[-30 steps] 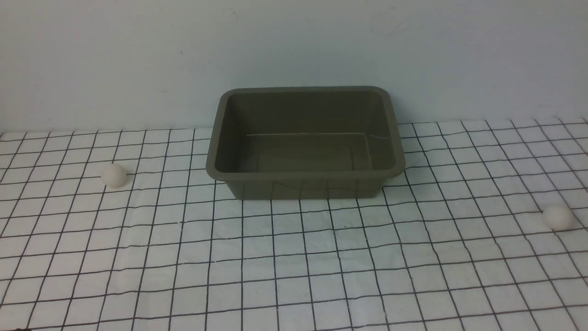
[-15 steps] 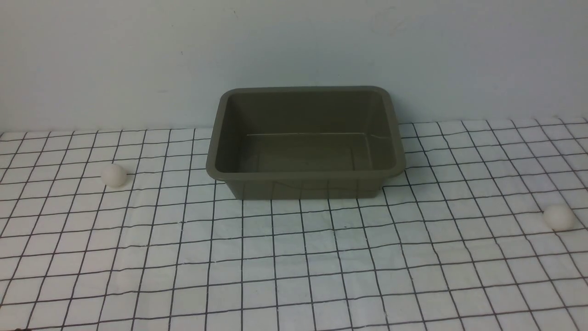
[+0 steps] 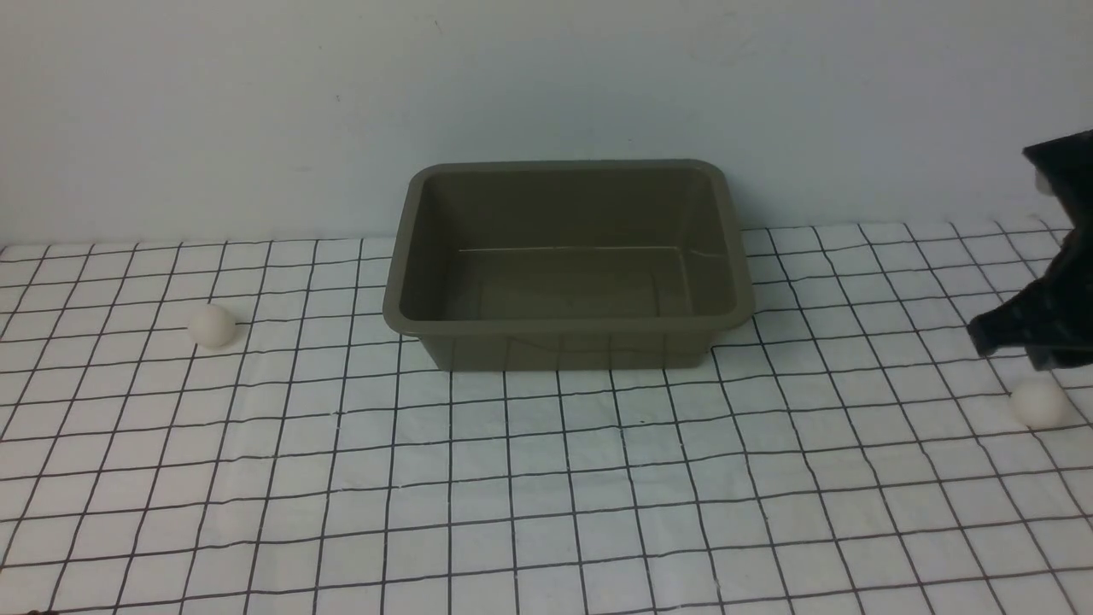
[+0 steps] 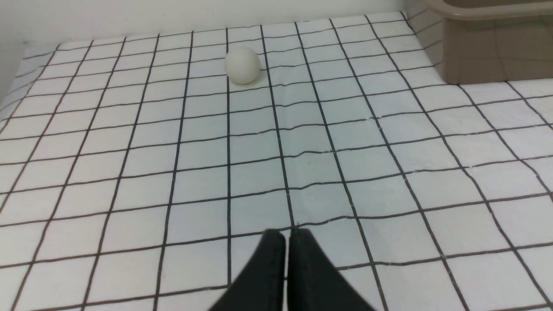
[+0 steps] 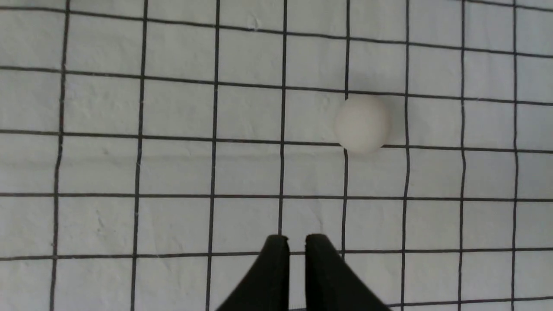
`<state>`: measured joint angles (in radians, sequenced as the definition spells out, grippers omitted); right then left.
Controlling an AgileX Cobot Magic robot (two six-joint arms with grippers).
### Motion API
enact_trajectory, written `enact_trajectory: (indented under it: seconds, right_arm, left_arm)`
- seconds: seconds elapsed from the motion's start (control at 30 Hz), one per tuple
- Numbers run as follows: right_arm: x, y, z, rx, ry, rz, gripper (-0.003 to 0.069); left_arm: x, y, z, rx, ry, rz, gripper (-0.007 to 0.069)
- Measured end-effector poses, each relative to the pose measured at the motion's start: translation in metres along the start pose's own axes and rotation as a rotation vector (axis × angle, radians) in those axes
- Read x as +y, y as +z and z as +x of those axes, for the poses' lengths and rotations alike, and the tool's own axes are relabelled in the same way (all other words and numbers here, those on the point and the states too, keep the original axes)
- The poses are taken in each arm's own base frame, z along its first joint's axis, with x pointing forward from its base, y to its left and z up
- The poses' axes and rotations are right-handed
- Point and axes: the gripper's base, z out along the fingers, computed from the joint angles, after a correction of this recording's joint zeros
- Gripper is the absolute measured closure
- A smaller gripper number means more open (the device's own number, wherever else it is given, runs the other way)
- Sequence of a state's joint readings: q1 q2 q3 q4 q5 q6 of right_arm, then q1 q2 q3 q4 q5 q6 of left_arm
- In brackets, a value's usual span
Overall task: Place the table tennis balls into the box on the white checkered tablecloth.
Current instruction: 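Reach for and grasp a ping pong ball on the table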
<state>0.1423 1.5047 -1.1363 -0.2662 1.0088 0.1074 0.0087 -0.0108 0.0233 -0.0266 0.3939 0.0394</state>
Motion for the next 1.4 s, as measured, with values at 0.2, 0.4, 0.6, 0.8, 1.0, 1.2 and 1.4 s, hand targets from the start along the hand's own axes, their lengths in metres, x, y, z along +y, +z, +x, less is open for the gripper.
enact_trajectory:
  seconds: [0.2, 0.4, 0.6, 0.8, 1.0, 1.2, 1.4]
  right_arm:
    - [-0.019, 0.011, -0.017, -0.012, 0.083, 0.002, 0.0346]
    - [-0.066, 0.022, -0.010, -0.009, 0.320, -0.041, 0.0169]
    - [-0.078, 0.048, -0.008, 0.011, 0.380, -0.175, 0.0125]
    - [-0.071, 0.093, -0.008, 0.087, 0.356, -0.220, 0.0123]
    - [-0.074, 0.121, -0.015, 0.140, 0.343, -0.203, 0.0123]
    - [-0.081, 0.131, -0.030, 0.166, 0.344, -0.197, 0.0123]
    - [-0.080, 0.143, -0.028, 0.220, 0.342, -0.194, 0.0123]
  left_arm:
    - [0.000, 0.000, 0.000, 0.000, 0.000, 0.000, 0.0629]
    - [0.000, 0.000, 0.000, 0.000, 0.000, 0.000, 0.0629]
    - [0.000, 0.000, 0.000, 0.000, 0.000, 0.000, 0.0629]
    - [0.000, 0.000, 0.000, 0.000, 0.000, 0.000, 0.0629]
    - [0.000, 0.000, 0.000, 0.000, 0.000, 0.000, 0.0629]
    - [0.000, 0.000, 0.000, 0.000, 0.000, 0.000, 0.0629]
    - [0.000, 0.000, 0.000, 0.000, 0.000, 0.000, 0.0629]
